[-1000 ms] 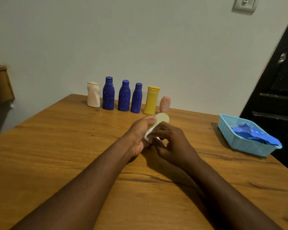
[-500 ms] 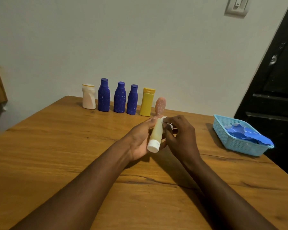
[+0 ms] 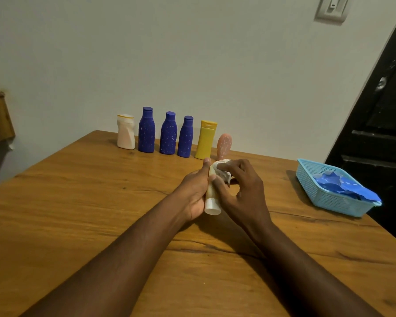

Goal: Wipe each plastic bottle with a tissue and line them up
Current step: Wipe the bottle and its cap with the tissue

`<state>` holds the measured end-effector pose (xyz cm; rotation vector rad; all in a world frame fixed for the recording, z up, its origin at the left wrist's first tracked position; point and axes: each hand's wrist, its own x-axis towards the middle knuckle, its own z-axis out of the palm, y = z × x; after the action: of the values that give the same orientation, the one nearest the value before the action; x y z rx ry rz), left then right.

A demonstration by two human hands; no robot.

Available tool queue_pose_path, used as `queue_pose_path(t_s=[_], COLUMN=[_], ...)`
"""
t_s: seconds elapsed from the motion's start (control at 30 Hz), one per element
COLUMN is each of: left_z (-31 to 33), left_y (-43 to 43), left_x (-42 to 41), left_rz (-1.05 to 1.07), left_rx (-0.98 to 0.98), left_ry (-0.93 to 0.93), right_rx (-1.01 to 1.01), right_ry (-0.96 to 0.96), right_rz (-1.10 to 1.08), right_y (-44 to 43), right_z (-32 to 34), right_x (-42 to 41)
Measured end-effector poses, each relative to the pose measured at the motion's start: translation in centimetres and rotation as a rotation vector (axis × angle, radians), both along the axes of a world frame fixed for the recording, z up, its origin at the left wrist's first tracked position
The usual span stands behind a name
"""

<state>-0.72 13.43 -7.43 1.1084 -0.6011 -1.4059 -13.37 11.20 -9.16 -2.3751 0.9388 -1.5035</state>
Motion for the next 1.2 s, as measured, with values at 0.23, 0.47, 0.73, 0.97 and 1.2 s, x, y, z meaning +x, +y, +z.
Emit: queue_pose_path(t_s=[0.23, 0.47, 0.73, 0.97, 1.2], left_z=[0.2, 0.3, -0.1, -0.3, -0.5], left_y=[0.4, 0.6, -0.5, -0.2, -0.6], left_x=[-0.3, -1.0, 0.7, 0.1, -0.1], left_rz=[-0.125, -0.179, -0.073, -0.163, -0.149], left_rx=[-0.022, 0.024, 0.009, 0.013, 0.046], left_ry=[0.093, 0.124, 0.174, 0.121, 0.125], right_rx=[0.014, 0.042, 0.034, -0.006, 0.075], right_ry=[-0.066, -0.138, 0.083, -0.006, -0.017], right_rz=[-0.058, -0.122, 0.187, -0.075, -0.067], right_y=[-0.7, -1.7, 0.4, -1.4, -1.6], right_z=[0.2, 0.3, 0.4, 0.9, 0.8], right_x=[-0.3, -1.2, 0.1, -1.5, -1.9])
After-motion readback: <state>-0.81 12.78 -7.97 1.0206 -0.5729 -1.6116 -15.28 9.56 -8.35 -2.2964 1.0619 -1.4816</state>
